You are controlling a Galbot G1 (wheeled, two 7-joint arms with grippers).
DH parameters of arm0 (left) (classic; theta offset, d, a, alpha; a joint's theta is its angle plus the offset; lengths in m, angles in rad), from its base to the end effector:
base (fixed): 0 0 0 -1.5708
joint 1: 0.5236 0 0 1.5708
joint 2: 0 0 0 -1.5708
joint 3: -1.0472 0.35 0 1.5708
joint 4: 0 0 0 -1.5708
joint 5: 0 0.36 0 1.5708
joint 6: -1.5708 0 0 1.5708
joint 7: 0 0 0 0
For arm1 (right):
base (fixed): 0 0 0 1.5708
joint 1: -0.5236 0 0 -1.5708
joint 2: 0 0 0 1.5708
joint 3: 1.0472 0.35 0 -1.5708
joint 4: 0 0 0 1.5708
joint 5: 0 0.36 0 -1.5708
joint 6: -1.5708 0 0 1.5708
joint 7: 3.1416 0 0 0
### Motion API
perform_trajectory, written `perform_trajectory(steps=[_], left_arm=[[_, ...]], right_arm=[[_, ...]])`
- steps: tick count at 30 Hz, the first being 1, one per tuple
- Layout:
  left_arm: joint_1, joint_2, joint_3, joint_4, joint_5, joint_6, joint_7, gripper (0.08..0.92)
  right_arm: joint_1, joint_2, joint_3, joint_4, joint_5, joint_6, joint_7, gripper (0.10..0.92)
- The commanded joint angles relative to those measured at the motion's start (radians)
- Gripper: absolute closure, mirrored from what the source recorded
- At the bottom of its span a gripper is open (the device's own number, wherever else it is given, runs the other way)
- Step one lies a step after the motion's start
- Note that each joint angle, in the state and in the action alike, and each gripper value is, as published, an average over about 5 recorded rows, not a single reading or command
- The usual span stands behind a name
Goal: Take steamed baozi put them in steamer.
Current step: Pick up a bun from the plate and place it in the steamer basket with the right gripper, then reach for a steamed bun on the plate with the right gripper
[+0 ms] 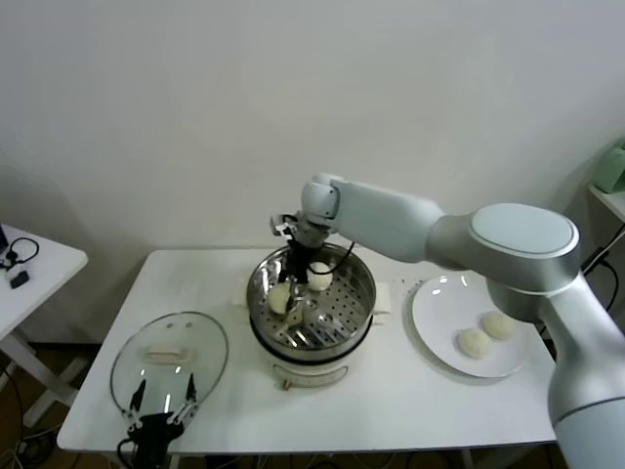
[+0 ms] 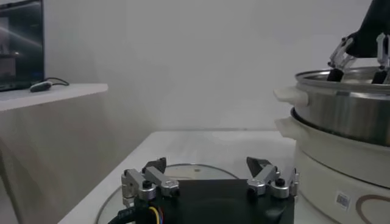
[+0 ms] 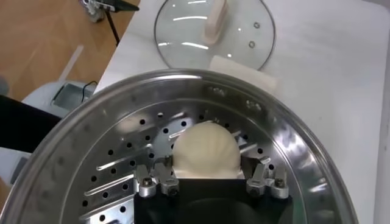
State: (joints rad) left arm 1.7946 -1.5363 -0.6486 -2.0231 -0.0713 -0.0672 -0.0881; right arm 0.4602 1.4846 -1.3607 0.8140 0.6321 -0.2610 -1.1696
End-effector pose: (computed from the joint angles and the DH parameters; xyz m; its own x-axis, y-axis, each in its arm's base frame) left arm 0.1057 0.0470 -0.3586 -0.9596 -0.1830 0.2139 -0.1739 0.9829 0.0608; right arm 0.6100 0.1966 -0.1196 0.1096 -0.3212 0.9407 -0.9499 -0.3126 0.0040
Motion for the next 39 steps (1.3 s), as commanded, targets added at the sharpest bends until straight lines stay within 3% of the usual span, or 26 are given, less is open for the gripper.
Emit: perform_trajectory(steps=[1, 8, 14, 25, 31, 39], left_arm=[[-0.002, 0.0, 0.001, 0.003, 0.0, 0.0, -0.001, 0.177], [-0.002, -0.001, 0.0, 0.005, -0.001, 0.0, -0.004, 0.177], [-0.002, 0.0, 0.0, 0.008, -0.003, 0.0, -0.006, 0.177], [-0.018, 0.009, 0.005, 0.017, -0.006, 0.001, -0.018, 0.177], [-0.003, 0.026, 0.007, 0.014, -0.024, -0.019, -0.019, 0.177], [0.009, 0.056, -0.017, 0.023, -0.037, -0.111, 0.072, 0.177]], right_arm=[[-0.008, 0.007, -0.002, -0.006, -0.012, 0.006, 0.003, 0.303], [0.002, -0.004, -0.008, 0.009, -0.011, 0.021, -0.003, 0.214], [0.072, -0.061, -0.015, 0.077, 0.009, 0.03, -0.021, 0.203], [0.333, -0.398, -0.085, 0.372, 0.04, 0.073, -0.067, 0.203], [0.317, -0.608, -0.069, 0.437, -0.064, 0.097, -0.079, 0.203], [0.049, -0.807, 0.155, 0.387, -0.387, 0.181, -0.113, 0.203]])
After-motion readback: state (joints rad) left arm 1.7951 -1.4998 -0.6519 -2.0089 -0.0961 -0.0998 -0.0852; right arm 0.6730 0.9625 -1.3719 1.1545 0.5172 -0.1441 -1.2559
